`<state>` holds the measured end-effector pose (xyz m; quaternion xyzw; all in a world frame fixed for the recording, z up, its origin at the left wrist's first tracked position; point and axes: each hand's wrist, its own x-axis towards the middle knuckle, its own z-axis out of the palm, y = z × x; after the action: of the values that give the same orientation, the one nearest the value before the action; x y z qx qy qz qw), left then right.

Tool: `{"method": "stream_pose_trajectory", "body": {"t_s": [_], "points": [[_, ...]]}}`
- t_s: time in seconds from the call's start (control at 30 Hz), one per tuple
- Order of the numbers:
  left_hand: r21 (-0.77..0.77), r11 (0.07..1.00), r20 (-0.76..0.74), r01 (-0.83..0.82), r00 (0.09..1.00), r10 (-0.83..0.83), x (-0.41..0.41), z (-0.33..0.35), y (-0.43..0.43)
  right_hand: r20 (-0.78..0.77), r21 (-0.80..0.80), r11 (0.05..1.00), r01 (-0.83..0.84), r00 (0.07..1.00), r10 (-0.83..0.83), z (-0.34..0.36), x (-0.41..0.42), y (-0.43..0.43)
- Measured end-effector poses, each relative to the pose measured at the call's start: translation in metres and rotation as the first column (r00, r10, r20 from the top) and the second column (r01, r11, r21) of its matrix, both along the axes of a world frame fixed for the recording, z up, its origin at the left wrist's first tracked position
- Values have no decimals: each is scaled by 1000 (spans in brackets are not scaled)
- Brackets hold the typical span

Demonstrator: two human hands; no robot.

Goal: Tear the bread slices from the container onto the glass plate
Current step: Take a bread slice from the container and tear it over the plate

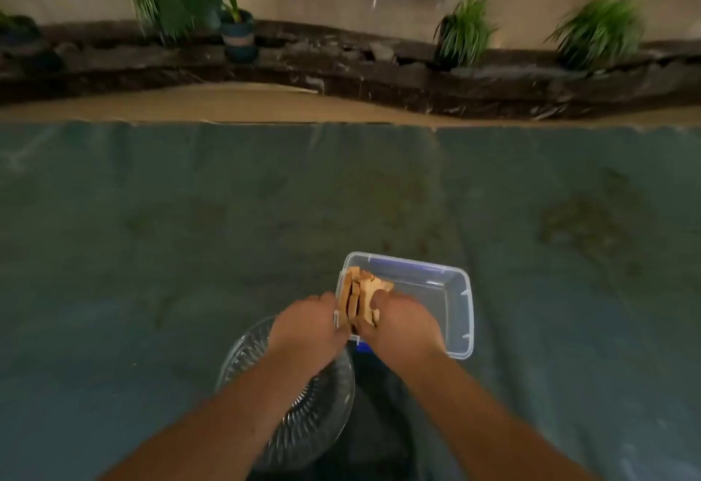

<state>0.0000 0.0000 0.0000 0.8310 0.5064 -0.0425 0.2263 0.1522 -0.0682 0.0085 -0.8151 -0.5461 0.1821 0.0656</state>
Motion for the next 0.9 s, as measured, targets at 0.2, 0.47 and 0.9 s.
{"method": "stream_pose_trajectory", "body": {"t_s": [0.2,0.47,0.9], "points": [[-180,948,108,-263,952,285,19,-32,8,-52,8,997,76,996,-75,-40,-9,15],[-240,903,164,-356,902,400,32,-32,12,-112,15,996,84,990,-82,-59,0,13],[-254,845,231,-470,819,525,43,-10,11,-123,80,991,106,988,-96,-65,14,7]]}}
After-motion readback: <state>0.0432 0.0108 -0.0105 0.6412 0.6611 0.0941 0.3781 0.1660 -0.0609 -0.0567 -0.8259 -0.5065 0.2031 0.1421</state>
